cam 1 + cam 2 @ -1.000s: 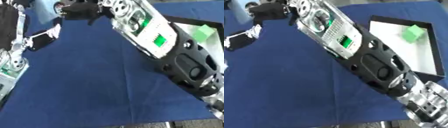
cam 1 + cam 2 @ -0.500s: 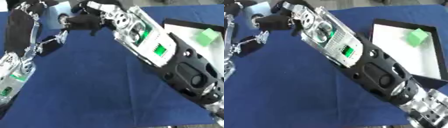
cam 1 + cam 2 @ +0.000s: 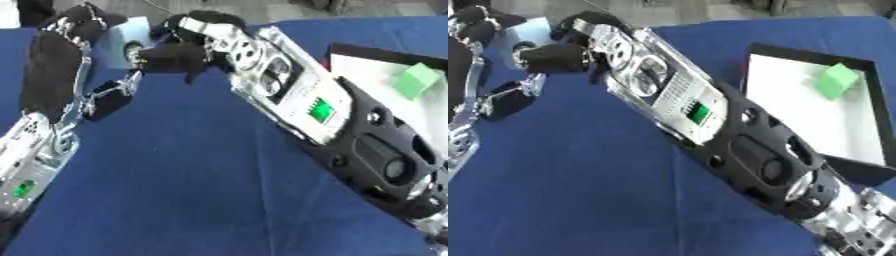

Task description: Pick up the objects with one hand, pass them to the other hand, and then place them into the box on the other side of the table.

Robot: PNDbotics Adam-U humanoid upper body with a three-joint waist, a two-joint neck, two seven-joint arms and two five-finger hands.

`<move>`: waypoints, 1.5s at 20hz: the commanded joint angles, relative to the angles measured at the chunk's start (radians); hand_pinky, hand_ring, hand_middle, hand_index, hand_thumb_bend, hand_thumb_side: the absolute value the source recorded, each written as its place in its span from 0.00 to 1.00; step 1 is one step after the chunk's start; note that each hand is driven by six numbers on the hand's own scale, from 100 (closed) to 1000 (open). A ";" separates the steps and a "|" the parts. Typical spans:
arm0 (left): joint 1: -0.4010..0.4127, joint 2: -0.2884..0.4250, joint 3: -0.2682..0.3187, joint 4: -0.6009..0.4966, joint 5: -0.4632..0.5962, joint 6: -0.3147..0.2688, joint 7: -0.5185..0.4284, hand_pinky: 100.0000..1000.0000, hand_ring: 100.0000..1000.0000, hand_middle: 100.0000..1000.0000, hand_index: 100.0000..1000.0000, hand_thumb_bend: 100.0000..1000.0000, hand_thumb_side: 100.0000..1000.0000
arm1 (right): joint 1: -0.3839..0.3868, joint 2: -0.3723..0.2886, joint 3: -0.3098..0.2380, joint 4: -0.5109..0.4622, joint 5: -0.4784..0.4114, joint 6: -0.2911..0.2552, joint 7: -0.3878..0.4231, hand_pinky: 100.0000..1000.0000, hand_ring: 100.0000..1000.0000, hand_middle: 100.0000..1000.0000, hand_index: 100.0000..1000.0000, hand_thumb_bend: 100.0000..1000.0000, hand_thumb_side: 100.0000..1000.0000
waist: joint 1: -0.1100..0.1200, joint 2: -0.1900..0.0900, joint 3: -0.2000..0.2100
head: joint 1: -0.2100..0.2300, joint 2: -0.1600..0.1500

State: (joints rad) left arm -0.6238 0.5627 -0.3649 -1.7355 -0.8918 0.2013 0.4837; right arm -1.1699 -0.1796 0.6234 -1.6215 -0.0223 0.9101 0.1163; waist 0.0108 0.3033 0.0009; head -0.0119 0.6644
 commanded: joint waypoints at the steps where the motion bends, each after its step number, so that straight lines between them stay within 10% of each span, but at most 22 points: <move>1: -0.014 0.008 -0.001 -0.012 -0.001 -0.005 -0.004 0.58 0.53 0.47 0.49 0.00 0.00 | -0.017 0.013 -0.004 -0.017 -0.007 -0.003 -0.006 0.64 0.86 0.77 0.90 0.00 0.54 | 0.002 -0.017 0.001 | -0.003 -0.017; 30: -0.037 -0.029 -0.031 -0.049 -0.149 0.004 -0.057 0.51 0.48 0.47 0.50 0.00 0.00 | 0.031 0.063 -0.008 -0.018 0.033 -0.003 -0.021 0.63 0.85 0.76 0.90 0.00 0.44 | -0.001 -0.020 0.008 | 0.028 -0.026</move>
State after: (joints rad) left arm -0.6337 0.5443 -0.3835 -1.7458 -1.0312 0.2106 0.4318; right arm -1.1241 -0.1507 0.6108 -1.6215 0.0119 0.9114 0.0967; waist 0.0055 0.3034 0.0069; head 0.0116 0.6511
